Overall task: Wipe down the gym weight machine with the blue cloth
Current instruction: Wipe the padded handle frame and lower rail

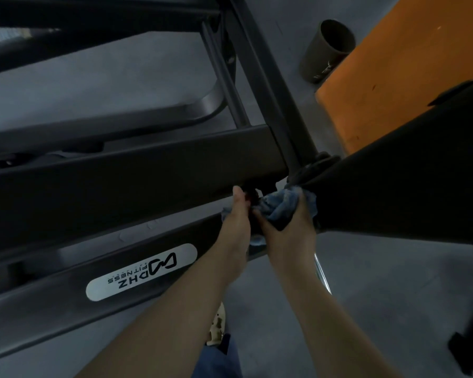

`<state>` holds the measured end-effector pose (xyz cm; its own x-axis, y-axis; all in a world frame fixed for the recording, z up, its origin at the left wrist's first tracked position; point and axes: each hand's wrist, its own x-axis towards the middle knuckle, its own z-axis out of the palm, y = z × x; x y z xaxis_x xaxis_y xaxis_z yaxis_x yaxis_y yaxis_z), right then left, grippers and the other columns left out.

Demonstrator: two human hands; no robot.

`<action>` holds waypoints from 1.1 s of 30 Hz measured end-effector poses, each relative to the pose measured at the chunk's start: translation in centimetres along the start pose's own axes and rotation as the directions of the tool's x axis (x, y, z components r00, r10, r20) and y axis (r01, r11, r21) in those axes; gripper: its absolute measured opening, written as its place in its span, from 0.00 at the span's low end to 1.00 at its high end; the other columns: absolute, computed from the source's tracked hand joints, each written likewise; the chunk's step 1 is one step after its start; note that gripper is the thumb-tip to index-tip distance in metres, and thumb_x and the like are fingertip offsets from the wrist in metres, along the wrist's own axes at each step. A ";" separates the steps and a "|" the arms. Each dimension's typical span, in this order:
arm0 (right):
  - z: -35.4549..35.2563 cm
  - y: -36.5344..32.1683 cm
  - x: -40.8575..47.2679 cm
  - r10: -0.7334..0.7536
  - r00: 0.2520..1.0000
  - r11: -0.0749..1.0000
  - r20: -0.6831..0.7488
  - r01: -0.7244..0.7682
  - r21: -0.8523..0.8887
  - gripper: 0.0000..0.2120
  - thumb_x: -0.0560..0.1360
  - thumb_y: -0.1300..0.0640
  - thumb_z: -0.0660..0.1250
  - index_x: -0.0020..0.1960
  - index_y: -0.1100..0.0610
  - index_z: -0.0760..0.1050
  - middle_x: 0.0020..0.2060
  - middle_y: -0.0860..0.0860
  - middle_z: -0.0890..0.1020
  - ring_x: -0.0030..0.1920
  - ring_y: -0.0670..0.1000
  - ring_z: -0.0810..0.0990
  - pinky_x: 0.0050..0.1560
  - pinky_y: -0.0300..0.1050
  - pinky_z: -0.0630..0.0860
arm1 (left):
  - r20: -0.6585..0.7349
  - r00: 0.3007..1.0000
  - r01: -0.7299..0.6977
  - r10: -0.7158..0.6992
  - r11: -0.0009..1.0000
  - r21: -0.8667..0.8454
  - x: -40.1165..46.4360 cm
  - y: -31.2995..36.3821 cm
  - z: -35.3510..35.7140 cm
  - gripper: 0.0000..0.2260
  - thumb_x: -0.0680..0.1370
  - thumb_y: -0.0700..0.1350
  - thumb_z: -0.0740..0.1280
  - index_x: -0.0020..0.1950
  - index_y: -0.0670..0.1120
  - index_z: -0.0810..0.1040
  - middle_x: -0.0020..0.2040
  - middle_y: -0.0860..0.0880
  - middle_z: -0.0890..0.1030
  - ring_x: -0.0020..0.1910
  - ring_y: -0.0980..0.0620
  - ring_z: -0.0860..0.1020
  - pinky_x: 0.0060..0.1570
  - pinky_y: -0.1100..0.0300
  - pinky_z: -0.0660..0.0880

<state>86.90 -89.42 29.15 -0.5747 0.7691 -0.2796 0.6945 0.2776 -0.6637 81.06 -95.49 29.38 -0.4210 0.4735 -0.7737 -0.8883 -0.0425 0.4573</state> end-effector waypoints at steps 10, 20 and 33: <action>-0.9 -3.0 3.6 0.129 0.990 0.977 -0.060 -0.116 0.181 0.16 0.71 0.54 0.73 0.54 0.61 0.76 0.45 0.50 0.79 0.51 0.51 0.80 0.45 0.36 0.73 | -0.192 0.922 -0.185 0.335 0.820 0.542 0.5 -2.5 -0.9 0.24 0.73 0.37 0.68 0.68 0.44 0.68 0.65 0.45 0.71 0.62 0.47 0.73 0.62 0.51 0.72; 2.0 -2.3 1.6 0.031 0.979 0.998 -0.203 -0.041 -0.045 0.33 0.65 0.56 0.77 0.64 0.56 0.65 0.61 0.53 0.72 0.60 0.52 0.73 0.53 0.37 0.68 | -0.107 0.932 -0.254 0.346 0.836 0.486 -0.5 -3.4 -1.6 0.11 0.77 0.37 0.62 0.44 0.55 0.71 0.40 0.59 0.75 0.40 0.61 0.75 0.39 0.69 0.74; -1.0 -1.2 3.9 0.248 0.961 0.917 -0.121 -0.192 0.350 0.12 0.76 0.54 0.66 0.58 0.57 0.76 0.48 0.52 0.78 0.51 0.50 0.78 0.44 0.37 0.72 | 0.015 0.957 -0.267 0.291 0.855 0.445 0.1 -2.8 -1.1 0.23 0.79 0.41 0.62 0.74 0.48 0.62 0.70 0.51 0.68 0.67 0.53 0.68 0.67 0.57 0.67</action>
<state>84.21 -86.16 29.59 -0.3274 0.8780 -0.3491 0.5954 -0.0952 -0.7977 83.27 -96.27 27.52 -0.6583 0.4536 -0.6007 -0.5656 0.2285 0.7924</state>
